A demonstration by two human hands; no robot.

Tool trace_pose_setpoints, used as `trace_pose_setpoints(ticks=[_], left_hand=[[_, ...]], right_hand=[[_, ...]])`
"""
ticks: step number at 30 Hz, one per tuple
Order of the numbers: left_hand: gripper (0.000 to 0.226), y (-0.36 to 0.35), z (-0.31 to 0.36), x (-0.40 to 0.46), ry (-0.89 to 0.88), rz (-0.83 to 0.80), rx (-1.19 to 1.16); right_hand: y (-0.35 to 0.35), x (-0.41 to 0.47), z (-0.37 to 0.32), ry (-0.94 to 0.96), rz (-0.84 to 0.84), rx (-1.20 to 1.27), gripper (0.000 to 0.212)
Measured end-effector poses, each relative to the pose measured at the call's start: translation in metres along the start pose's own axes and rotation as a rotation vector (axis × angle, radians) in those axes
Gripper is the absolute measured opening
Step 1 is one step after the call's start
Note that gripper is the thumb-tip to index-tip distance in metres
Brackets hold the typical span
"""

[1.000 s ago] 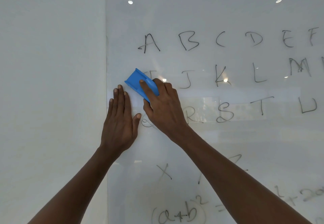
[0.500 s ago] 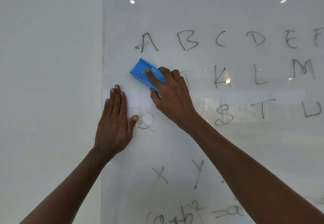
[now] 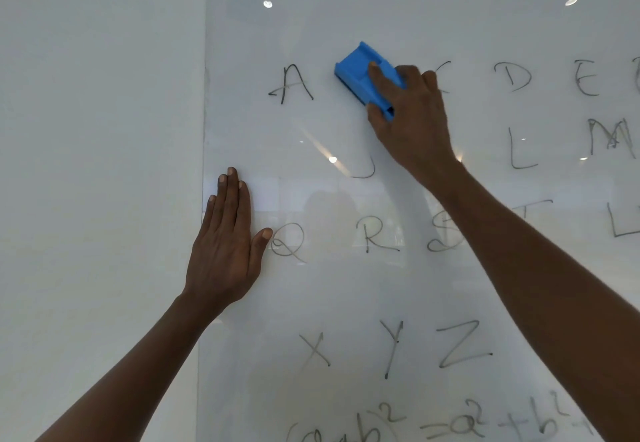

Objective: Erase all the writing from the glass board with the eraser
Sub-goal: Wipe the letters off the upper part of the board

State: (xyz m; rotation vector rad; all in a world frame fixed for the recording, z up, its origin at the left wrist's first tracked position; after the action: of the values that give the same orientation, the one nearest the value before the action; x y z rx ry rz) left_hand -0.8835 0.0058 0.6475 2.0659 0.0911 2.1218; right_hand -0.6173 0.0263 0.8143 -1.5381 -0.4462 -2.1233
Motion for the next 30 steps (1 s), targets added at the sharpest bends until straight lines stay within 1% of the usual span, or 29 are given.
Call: trace_pose_setpoints(ticks=[7,14,18,20,30], left_hand=[[0.078,0.001,0.001,-0.001,0.007,-0.007,-0.001],[0.074,0.0,-0.001,0.0,0.009,-0.001,0.001],[0.074,-0.001,-0.001,0.0,0.009,-0.001,-0.008],[0.074,-0.001,-0.001,0.0,0.006,0.003,-0.011],[0.075,-0.001,-0.001,0.0,0.001,0.018,-0.011]], right_hand=[[0.011,0.012,0.035,-0.11,0.017,-0.032,0.054],[0.002,0.015,0.026,-0.254,0.077,-0.047,0.054],[-0.001,0.019,0.017,-0.296,0.091,-0.034,0.054],[-0.006,0.023,0.004,-0.27,0.075,-0.012,0.055],[-0.041,0.039,-0.085,-0.019,-0.039,0.026,0.058]])
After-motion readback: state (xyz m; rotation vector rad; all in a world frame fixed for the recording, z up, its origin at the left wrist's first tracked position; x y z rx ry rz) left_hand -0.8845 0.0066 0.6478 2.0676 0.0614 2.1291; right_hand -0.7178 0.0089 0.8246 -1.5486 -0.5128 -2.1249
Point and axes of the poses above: each hand's wrist, its own x-axis towards the middle knuckle, its own y-axis out of the back of the hand, z = x × y, the point moved 6 cm from there along x, towards the middle knuckle, and after that the axes turned 10 degrees about y, right-handed, at the moved point
